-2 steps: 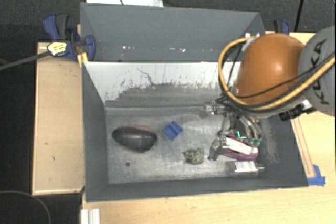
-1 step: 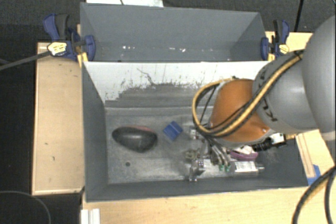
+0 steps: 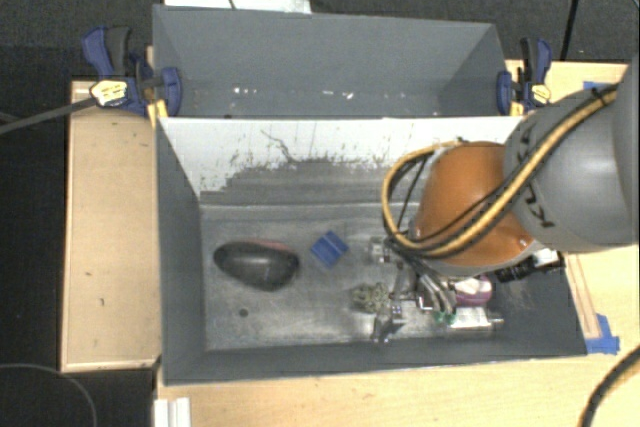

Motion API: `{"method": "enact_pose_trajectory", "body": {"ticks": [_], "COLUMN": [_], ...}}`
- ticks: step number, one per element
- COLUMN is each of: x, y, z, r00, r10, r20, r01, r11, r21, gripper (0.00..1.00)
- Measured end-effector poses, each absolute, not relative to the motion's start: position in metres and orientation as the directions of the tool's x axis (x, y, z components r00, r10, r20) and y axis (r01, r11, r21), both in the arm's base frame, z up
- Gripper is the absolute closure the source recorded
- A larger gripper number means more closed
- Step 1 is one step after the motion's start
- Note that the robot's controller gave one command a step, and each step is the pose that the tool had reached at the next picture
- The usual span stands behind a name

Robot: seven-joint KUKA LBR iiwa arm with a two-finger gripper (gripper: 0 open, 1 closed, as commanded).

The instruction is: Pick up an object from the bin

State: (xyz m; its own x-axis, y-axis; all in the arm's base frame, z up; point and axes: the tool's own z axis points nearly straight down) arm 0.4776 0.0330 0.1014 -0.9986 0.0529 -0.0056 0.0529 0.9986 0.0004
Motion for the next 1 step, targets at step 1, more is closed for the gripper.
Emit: {"method": "enact_pose_trajectory", "body": {"ticks": [1], "x": [0.4774], "y": [0.0318], "z": [0.1068], "r00": [-0.934], "r10": [0.358], "r20": [-0.006], "r01": [0.358], "r11": [0.934], "r21": [0.002], "gripper": [0.0]}}
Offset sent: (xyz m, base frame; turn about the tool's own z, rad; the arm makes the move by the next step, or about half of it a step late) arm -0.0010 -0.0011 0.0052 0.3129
